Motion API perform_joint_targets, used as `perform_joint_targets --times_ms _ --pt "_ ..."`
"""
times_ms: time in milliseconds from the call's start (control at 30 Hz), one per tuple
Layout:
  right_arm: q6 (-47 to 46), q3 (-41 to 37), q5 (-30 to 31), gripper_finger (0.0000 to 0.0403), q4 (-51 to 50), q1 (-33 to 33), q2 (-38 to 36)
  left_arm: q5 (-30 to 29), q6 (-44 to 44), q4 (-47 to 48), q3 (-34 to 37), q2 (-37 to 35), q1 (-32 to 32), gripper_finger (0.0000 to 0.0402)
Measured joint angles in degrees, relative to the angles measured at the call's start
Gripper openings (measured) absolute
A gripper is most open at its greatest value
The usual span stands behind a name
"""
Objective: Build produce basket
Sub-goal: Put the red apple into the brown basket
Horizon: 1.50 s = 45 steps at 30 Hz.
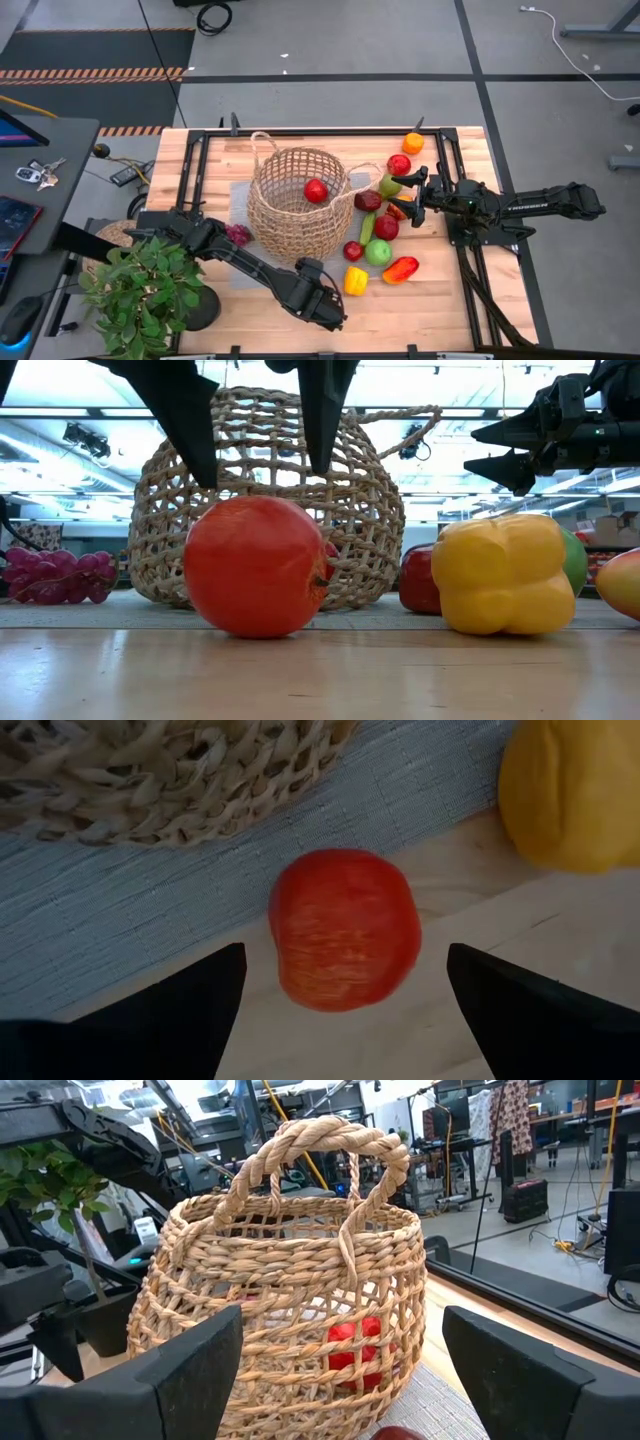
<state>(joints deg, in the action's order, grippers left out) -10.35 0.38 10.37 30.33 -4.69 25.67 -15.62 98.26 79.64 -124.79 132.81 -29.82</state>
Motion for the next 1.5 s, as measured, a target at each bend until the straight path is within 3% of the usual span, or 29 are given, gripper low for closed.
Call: perform_joint_targets --times_ms 1500 --pt "0.0 0.0 0.0 0.0348 0.9 0.0 0.0 0.9 -2.5 -3.6 0.7 5.2 0.7 0.0354"
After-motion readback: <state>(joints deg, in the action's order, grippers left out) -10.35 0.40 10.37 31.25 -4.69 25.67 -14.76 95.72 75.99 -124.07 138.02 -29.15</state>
